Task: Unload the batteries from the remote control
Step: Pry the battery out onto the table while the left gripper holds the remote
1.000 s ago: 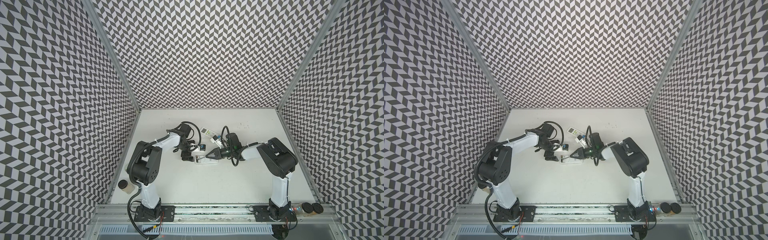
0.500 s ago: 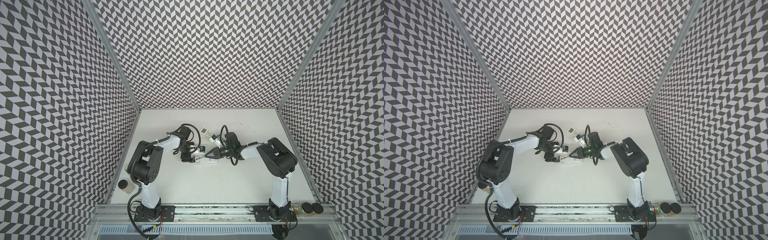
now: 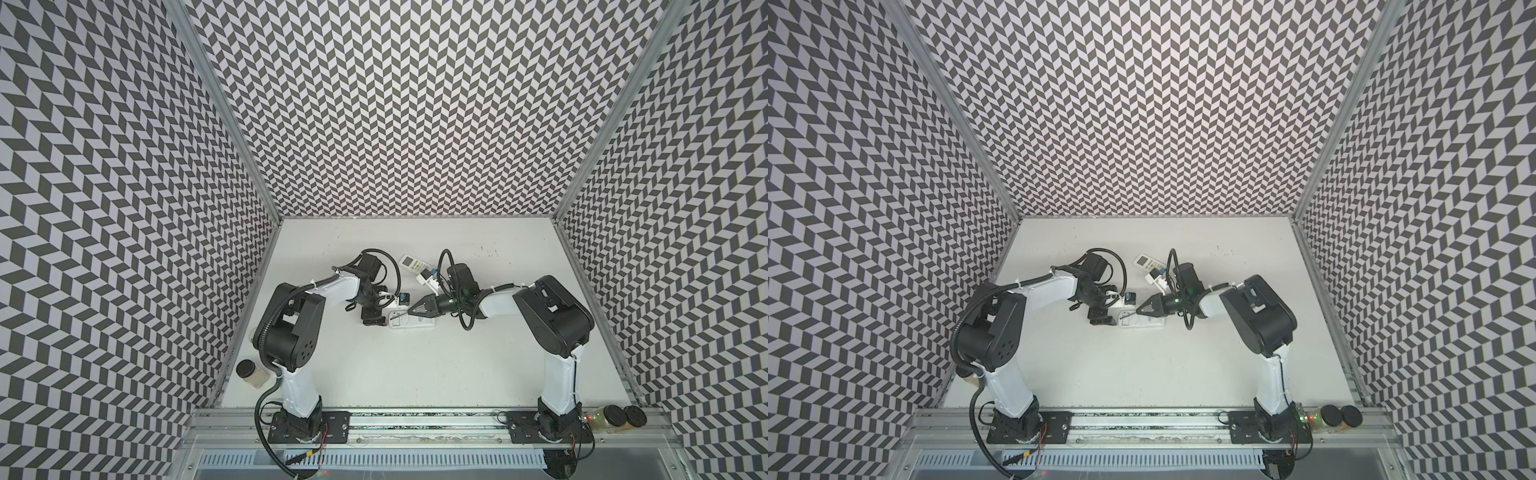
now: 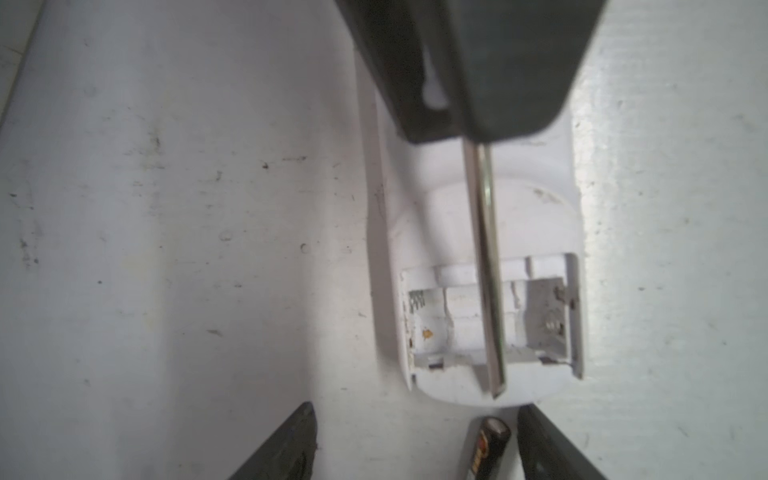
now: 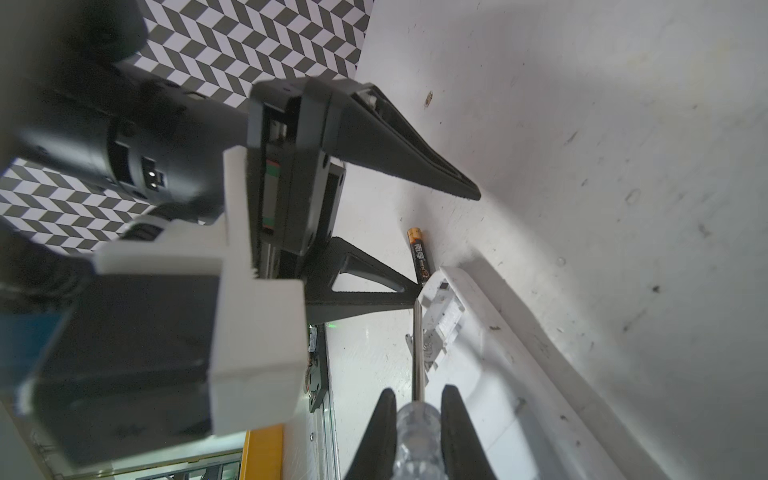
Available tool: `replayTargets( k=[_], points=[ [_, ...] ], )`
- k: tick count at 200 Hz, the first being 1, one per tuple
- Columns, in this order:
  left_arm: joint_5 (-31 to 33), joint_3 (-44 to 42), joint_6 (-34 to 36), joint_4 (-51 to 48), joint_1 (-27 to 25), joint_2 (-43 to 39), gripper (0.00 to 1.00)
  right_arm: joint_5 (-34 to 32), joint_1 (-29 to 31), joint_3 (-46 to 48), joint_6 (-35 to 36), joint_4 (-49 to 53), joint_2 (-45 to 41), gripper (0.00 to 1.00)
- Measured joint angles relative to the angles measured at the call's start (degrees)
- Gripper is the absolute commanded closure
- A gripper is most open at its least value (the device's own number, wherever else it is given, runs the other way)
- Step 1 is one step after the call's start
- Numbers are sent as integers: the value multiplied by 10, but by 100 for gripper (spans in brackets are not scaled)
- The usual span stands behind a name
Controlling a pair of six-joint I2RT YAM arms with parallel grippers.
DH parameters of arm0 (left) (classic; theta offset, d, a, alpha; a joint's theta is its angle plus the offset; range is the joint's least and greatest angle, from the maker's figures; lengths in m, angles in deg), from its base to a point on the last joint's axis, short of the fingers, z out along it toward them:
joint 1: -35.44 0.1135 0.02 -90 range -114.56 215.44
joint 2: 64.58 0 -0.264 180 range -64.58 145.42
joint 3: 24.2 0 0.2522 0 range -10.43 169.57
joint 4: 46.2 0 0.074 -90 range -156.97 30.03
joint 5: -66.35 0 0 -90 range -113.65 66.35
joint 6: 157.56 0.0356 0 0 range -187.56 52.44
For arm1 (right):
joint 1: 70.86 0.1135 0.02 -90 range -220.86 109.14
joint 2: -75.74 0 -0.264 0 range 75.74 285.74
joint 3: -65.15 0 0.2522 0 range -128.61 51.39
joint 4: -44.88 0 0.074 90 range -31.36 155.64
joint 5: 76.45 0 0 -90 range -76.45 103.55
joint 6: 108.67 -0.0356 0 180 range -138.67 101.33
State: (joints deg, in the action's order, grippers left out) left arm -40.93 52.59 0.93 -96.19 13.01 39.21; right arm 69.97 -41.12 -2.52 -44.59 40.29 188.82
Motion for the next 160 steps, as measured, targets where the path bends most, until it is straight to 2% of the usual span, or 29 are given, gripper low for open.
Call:
replayTargets(
  k=[33, 76, 119, 142, 160],
  points=[
    [12, -10, -7, -19, 13, -10, 25, -8, -23, 32, 9, 13, -62, 100],
    [15, -18, -15, -28, 18, -16, 35, -26, -52, 56, 25, 24, -122, 100],
    [13, -18, -16, -24, 18, -15, 54, -62, -76, 81, 39, 50, -165, 100],
    [11, -18, -15, -23, 18, -13, 68, -84, -92, 101, 44, 52, -210, 100],
    [11, -12, -12, -24, 18, -9, 71, -101, -109, 109, 51, 54, -243, 100]
  ],
)
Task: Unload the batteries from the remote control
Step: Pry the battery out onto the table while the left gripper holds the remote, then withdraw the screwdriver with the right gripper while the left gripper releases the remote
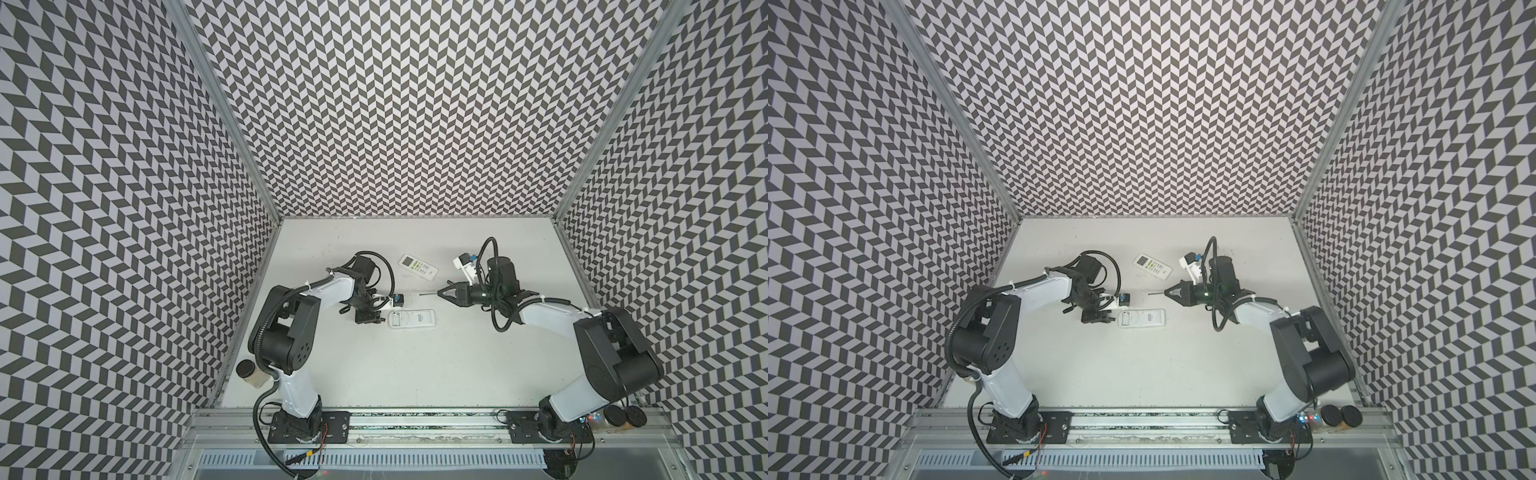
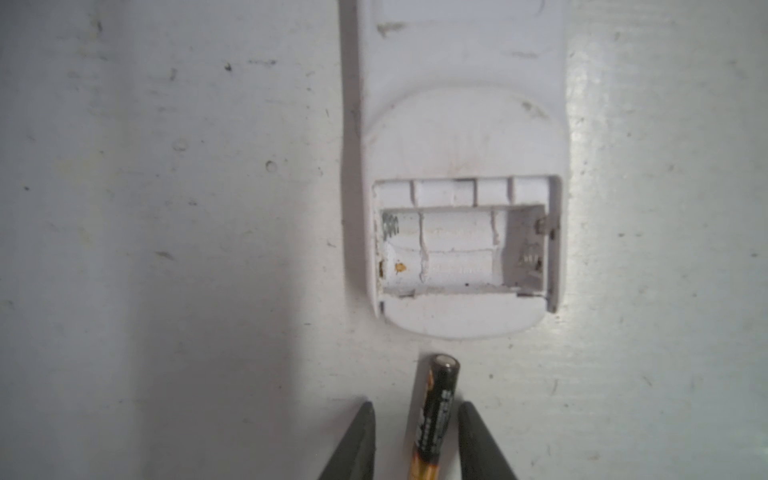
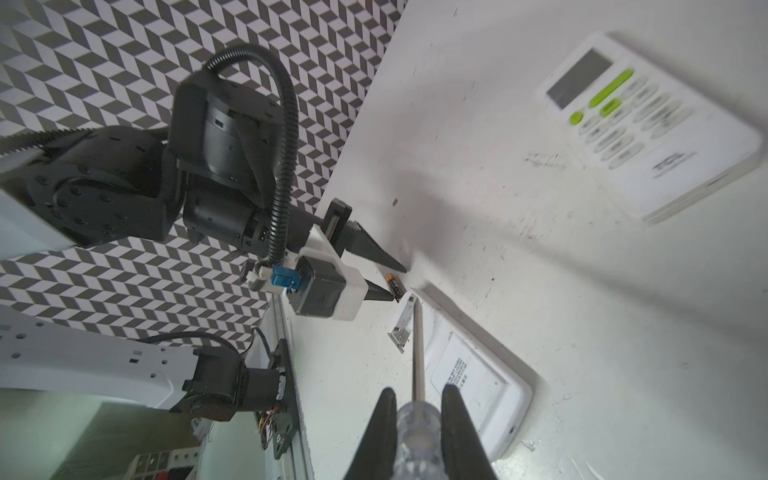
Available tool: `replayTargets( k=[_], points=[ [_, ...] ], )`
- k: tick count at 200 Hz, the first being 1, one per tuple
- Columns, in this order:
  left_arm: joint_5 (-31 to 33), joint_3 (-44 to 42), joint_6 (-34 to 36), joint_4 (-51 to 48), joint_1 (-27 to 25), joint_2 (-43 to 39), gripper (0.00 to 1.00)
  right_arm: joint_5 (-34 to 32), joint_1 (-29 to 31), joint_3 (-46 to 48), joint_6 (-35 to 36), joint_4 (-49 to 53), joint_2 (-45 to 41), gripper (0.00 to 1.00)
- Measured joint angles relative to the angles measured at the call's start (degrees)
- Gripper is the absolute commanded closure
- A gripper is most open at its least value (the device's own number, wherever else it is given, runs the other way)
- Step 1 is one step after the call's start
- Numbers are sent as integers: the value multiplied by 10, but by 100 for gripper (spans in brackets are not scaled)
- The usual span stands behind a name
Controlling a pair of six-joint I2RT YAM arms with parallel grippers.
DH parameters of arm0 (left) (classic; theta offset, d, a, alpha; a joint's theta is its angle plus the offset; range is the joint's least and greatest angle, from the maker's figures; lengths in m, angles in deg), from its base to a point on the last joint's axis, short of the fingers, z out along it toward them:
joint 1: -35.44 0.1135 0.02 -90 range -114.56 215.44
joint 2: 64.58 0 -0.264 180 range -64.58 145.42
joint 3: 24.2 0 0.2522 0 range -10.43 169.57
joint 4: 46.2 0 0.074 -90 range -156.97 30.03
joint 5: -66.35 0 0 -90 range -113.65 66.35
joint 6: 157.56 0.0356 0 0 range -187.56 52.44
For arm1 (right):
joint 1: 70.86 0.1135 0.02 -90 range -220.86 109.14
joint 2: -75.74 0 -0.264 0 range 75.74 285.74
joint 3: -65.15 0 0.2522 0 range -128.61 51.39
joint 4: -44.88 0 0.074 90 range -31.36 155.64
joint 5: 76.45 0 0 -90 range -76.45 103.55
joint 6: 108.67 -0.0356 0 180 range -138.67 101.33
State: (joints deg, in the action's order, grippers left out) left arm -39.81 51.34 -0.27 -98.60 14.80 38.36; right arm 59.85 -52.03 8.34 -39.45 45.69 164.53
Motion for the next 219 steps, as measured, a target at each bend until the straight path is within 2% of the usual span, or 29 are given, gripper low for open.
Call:
replayTargets(
  k=[29, 99, 118, 185, 219],
  points=[
    [0, 2, 0, 1, 0, 2, 82, -26, -24, 22, 5, -1, -47, 100],
    [19, 40, -14, 8, -3, 22, 84, -87, -53, 61, 18, 8, -111, 100],
    [24, 63, -22, 26, -9, 33, 89, -110, -58, 81, 21, 8, -146, 100],
    [23, 206, -48, 52, -96, 106, 91, -170, -73, 143, 37, 32, -238, 100],
    [15, 246, -58, 60, -148, 158, 90, -215, -82, 176, 42, 44, -282, 100]
  ],
)
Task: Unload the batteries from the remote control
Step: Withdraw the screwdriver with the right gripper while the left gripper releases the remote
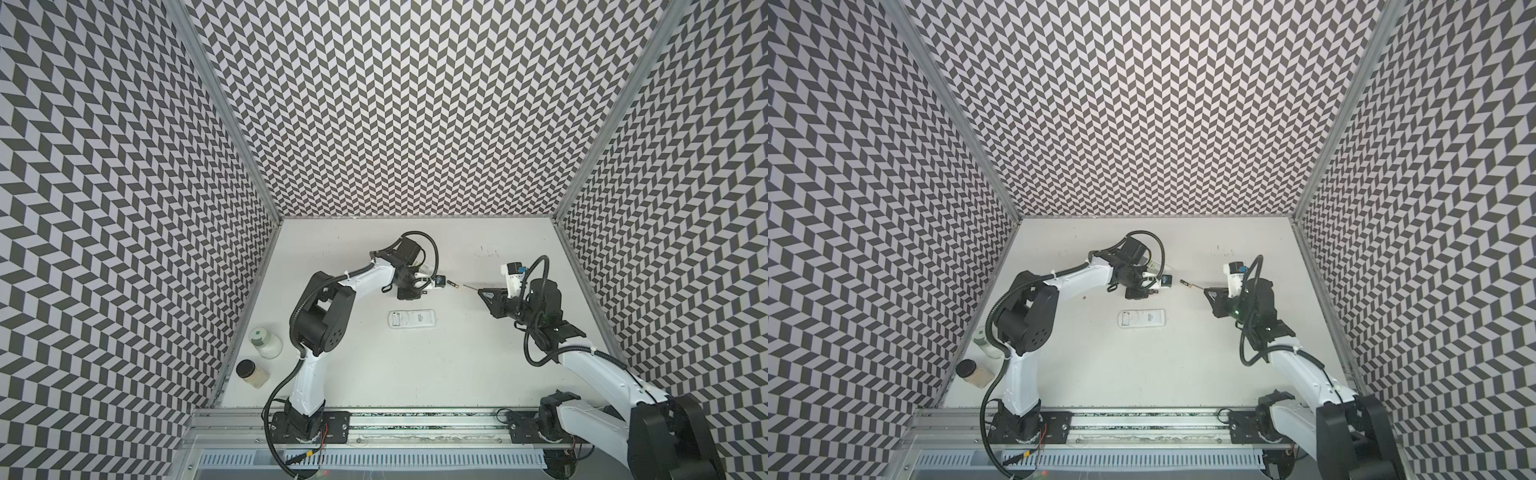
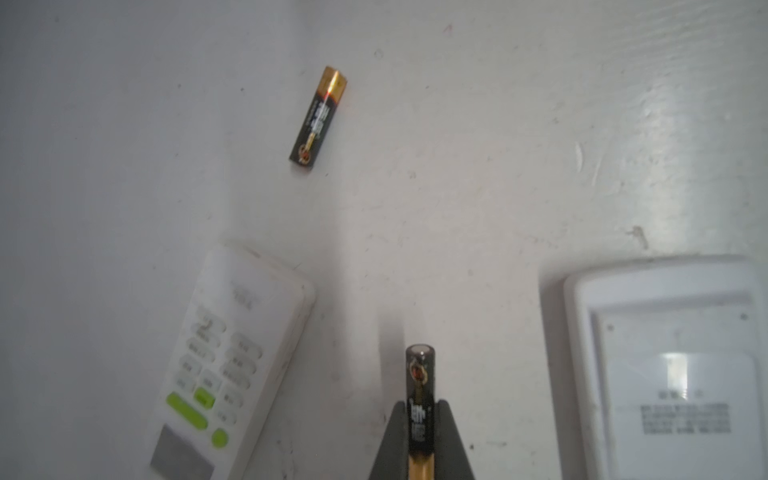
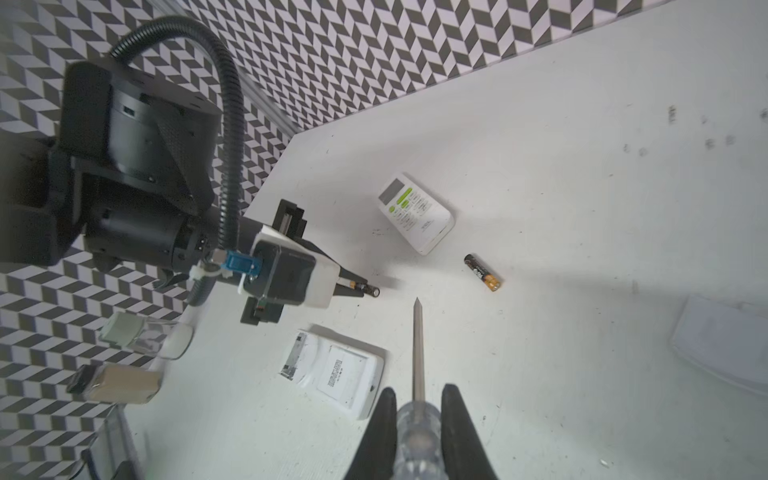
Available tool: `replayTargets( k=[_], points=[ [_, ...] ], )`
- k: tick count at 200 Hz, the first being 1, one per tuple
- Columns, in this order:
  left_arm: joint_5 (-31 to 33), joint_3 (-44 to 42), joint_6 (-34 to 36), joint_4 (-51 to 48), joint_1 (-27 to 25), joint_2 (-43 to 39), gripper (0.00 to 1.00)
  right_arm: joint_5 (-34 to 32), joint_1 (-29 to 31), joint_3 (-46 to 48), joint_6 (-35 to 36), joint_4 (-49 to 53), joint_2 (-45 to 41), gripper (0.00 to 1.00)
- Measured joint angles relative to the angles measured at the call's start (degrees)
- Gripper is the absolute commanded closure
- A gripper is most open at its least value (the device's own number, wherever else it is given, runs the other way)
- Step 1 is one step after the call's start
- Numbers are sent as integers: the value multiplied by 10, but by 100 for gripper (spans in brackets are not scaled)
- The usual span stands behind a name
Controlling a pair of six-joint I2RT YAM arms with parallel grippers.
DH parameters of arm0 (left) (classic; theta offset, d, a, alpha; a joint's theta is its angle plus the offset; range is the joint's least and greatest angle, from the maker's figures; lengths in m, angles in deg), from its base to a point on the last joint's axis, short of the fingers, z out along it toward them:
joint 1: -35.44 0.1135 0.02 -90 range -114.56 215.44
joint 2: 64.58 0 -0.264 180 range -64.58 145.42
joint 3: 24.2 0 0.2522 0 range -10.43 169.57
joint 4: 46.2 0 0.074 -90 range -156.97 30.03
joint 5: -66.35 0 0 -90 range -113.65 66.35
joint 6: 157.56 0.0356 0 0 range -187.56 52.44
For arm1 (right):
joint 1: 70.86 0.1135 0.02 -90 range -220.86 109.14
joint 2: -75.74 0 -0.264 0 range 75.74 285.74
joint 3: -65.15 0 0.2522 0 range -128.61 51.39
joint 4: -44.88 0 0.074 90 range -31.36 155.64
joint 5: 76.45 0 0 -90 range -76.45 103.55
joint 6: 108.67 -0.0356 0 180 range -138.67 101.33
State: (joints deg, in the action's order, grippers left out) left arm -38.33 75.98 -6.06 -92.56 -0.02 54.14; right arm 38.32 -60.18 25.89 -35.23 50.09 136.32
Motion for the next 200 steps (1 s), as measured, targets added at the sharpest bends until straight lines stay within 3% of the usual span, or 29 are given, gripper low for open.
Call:
replayTargets(
  k=[45, 89, 200],
  points=[
    [-6, 39, -13, 21, -44, 53, 85, -71, -36, 48, -15, 13, -69, 100],
    [-2, 63, -14, 60, -60, 71, 85, -99, -67, 100, -39, -3, -123, 100],
    [21, 90, -13, 94, -61, 100, 67, -102, -76, 111, -51, -35, -107, 100]
  ],
)
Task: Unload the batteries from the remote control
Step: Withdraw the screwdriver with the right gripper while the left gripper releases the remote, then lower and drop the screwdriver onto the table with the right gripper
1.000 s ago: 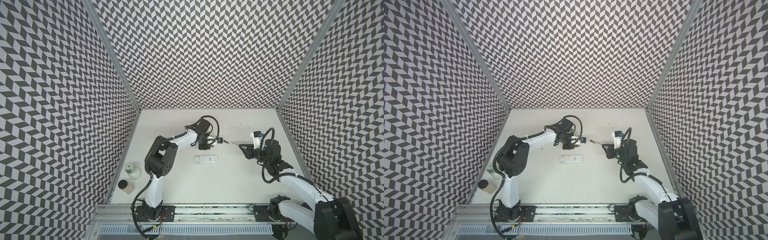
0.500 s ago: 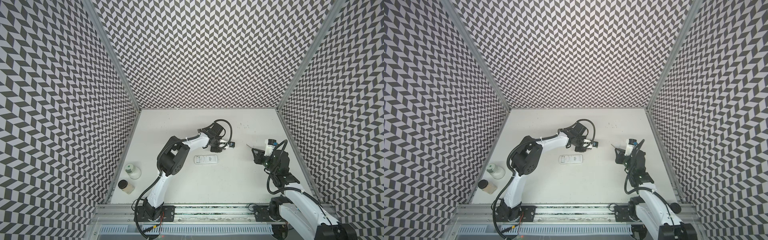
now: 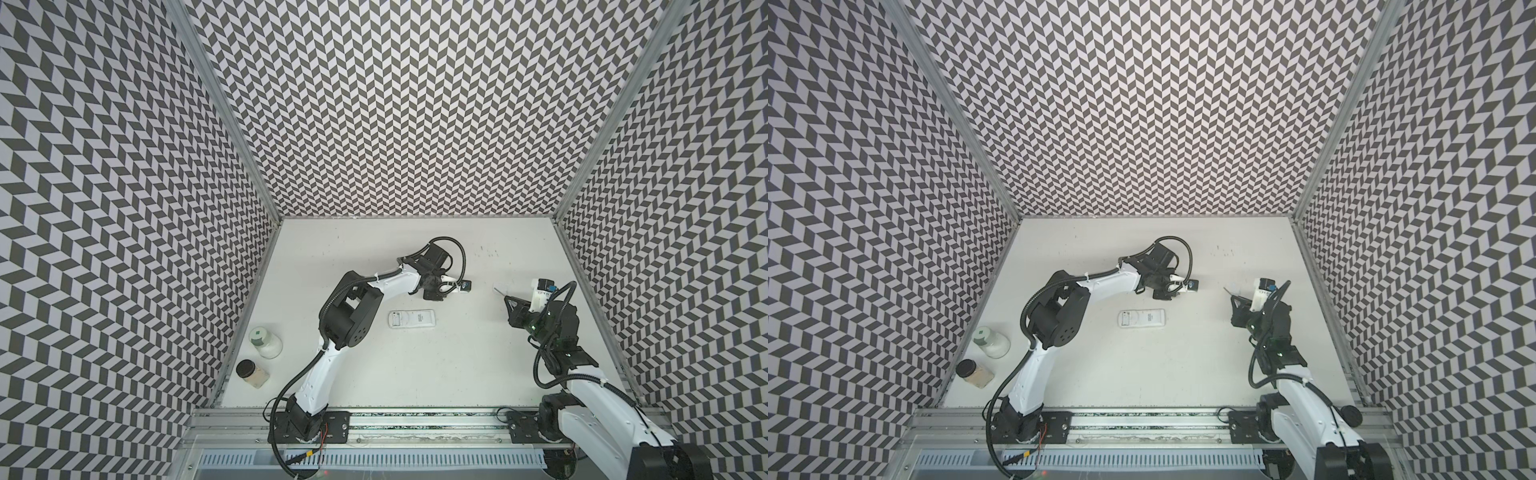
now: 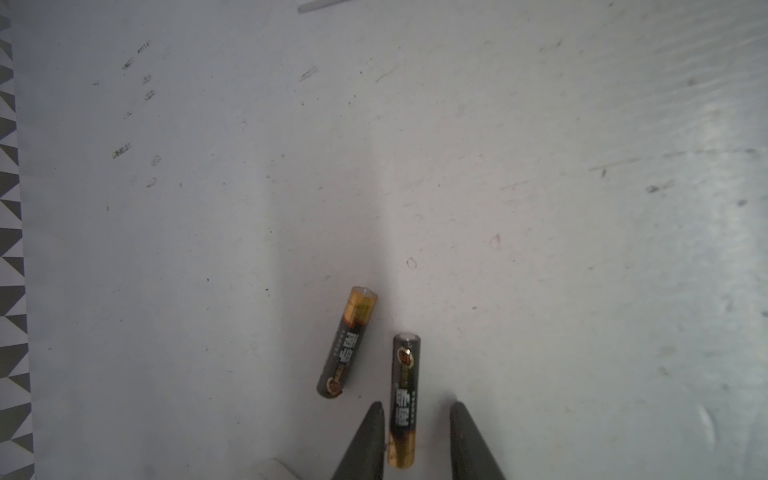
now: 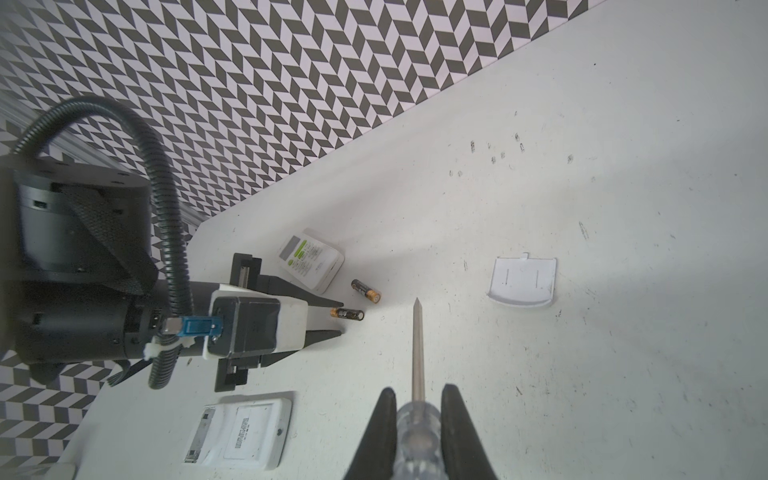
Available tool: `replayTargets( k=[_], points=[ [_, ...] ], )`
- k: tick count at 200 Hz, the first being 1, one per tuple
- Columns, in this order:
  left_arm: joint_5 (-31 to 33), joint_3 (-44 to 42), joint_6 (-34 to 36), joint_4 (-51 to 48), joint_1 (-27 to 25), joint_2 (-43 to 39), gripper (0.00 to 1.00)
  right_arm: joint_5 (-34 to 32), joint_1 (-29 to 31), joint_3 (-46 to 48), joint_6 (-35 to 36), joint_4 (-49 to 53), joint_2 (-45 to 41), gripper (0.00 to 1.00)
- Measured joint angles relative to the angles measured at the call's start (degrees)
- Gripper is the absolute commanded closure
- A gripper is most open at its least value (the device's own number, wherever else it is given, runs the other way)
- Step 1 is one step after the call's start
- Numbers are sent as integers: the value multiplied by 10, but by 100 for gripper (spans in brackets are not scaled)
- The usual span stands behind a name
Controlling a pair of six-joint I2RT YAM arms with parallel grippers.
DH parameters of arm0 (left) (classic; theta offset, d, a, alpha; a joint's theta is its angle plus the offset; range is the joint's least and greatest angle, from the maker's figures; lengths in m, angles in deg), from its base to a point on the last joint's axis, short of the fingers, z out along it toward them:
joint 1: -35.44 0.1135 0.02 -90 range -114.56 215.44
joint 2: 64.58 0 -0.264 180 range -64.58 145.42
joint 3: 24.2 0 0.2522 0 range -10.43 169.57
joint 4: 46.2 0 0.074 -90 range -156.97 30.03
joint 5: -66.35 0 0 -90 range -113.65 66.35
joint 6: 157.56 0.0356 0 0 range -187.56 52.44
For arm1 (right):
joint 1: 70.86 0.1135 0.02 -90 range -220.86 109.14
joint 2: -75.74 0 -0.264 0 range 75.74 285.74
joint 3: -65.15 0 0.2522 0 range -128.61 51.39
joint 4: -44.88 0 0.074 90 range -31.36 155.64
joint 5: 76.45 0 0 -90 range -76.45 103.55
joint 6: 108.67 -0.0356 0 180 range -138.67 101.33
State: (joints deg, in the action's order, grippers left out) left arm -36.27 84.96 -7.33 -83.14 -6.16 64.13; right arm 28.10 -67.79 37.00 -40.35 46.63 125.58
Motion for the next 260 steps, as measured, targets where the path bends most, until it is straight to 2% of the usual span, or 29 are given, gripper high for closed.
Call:
replayTargets(
  k=[53, 85, 104, 152, 180, 230, 260],
  points=[
    [0, -1, -11, -12, 0, -8, 59, 28, -3, -10, 12, 3, 54, 100],
    [2, -24, -35, -18, 2, -50, 54, 51, -3, -16, 6, -26, 87, 100],
    [5, -39, -82, -20, 3, -92, 48, 56, -3, -11, -18, -64, 114, 99],
    [4, -83, -259, -37, 5, -193, 39, 46, -3, 6, -59, -134, 178, 93],
    [7, -148, -323, -47, 3, -233, 19, 39, -3, 8, -75, -177, 198, 91],
    [20, -253, -344, -41, -5, -287, 1, 37, -2, 25, -93, -209, 245, 83],
    [16, -271, -344, -32, -4, -296, 0, 38, -2, 25, -94, -209, 255, 74]
  ],
)
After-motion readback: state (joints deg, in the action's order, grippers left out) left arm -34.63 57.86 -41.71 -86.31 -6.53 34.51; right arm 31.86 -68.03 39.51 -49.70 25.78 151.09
